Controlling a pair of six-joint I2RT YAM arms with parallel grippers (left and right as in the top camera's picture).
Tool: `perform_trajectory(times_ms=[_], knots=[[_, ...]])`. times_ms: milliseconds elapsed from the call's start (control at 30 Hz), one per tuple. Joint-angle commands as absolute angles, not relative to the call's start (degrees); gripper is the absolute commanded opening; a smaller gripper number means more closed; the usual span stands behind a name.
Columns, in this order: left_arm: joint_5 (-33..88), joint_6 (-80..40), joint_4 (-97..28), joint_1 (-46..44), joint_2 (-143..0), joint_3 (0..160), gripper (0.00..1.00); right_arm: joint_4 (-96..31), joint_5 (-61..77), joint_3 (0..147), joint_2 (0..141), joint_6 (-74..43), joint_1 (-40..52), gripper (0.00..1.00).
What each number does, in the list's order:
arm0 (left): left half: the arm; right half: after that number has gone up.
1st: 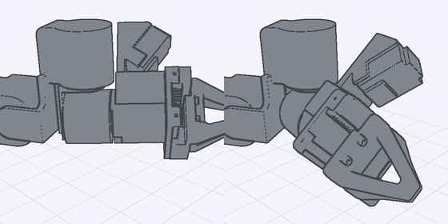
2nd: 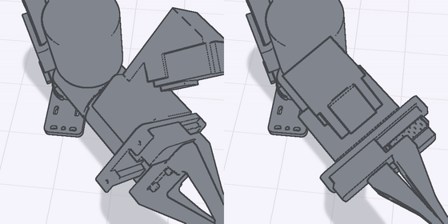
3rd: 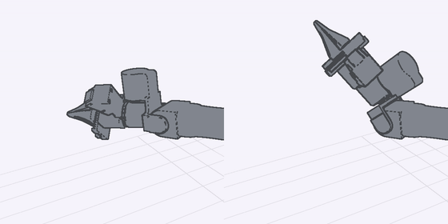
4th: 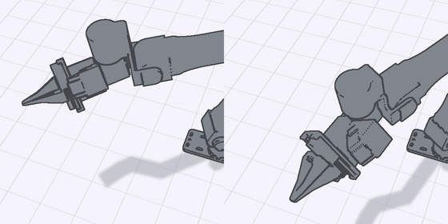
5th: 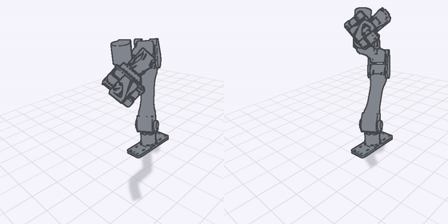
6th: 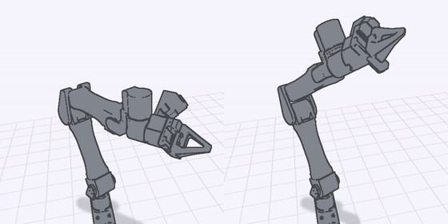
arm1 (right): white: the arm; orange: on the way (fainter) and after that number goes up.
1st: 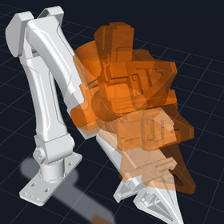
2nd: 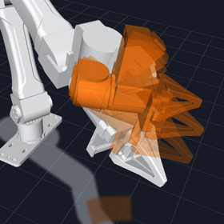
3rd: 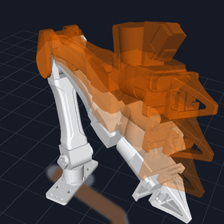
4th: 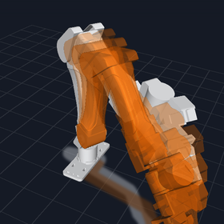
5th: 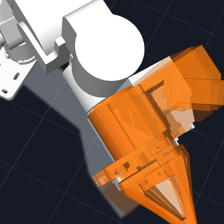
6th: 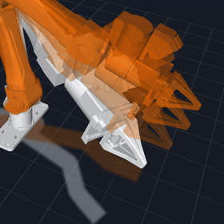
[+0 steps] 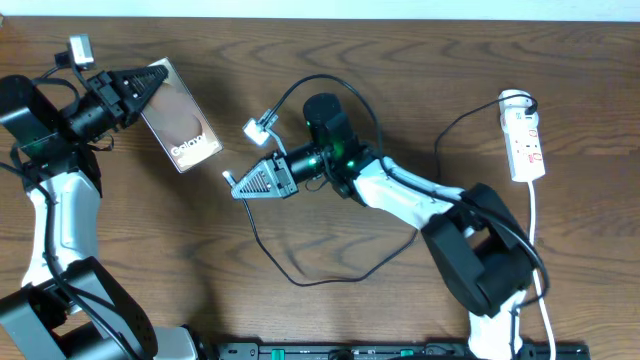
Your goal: Plug charger to phone and switch on socket
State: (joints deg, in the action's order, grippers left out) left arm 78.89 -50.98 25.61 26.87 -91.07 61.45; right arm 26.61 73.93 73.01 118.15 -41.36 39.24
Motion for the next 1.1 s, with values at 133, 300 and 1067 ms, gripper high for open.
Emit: perform_trajectory(times_ms=[133,300,1067], knots=[[78.87,-51.18,26.15,26.87,-90.24,62.74,0.07,44.05,76.69,73.38,125.78,-47.27,39.68,0.01],[78.89,-50.76,26.30,26.87,-90.24,62.76,0.07,58.11,76.64,73.38,126.98,-54.46,39.79,0.01],[81.45,-48.86,26.72,26.26,-90.24,62.76,0.07,70.65,73.87,73.38,126.98,-66.22,41.67,0.01]])
